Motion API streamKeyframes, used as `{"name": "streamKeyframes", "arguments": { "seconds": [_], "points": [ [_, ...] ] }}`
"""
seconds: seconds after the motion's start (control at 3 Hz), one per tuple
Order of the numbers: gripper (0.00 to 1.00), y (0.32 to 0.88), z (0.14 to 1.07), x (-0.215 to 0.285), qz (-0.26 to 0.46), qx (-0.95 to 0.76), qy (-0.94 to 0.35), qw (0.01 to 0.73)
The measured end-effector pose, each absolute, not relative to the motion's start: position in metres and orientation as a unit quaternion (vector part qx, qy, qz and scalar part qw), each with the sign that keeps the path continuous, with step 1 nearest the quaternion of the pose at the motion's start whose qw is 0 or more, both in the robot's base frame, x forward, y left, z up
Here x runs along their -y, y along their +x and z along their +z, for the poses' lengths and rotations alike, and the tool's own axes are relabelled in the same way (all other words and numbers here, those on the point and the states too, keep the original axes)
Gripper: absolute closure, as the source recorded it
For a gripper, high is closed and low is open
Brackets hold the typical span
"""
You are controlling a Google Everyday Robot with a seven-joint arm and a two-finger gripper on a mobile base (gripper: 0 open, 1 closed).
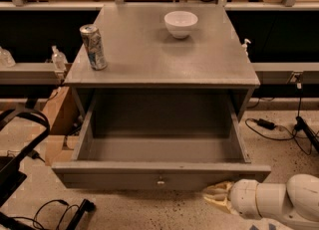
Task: Close top drawer
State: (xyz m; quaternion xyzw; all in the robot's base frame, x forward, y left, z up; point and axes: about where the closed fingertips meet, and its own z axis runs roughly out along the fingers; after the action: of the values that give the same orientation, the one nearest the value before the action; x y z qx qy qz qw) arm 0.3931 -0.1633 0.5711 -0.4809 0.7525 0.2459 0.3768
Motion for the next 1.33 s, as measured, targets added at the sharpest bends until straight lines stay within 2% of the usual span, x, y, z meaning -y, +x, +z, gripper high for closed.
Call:
{"name": "streamKeyframes", "arguments": {
  "seconds": [0.33, 0.67, 1.0, 1.33],
  "points": [
    [1.0, 0.393, 0.571, 0.163, 0.246, -0.753, -0.481, 0.377],
    [1.0, 0.438, 0.588, 0.161, 0.23, -0.744, -0.497, 0.384],
    [1.0, 0.437, 0.588, 0.161, 0.23, -0.744, -0.497, 0.384],
    [1.0, 0.493, 0.606, 0.153, 0.208, -0.741, -0.512, 0.381]
  ]
}}
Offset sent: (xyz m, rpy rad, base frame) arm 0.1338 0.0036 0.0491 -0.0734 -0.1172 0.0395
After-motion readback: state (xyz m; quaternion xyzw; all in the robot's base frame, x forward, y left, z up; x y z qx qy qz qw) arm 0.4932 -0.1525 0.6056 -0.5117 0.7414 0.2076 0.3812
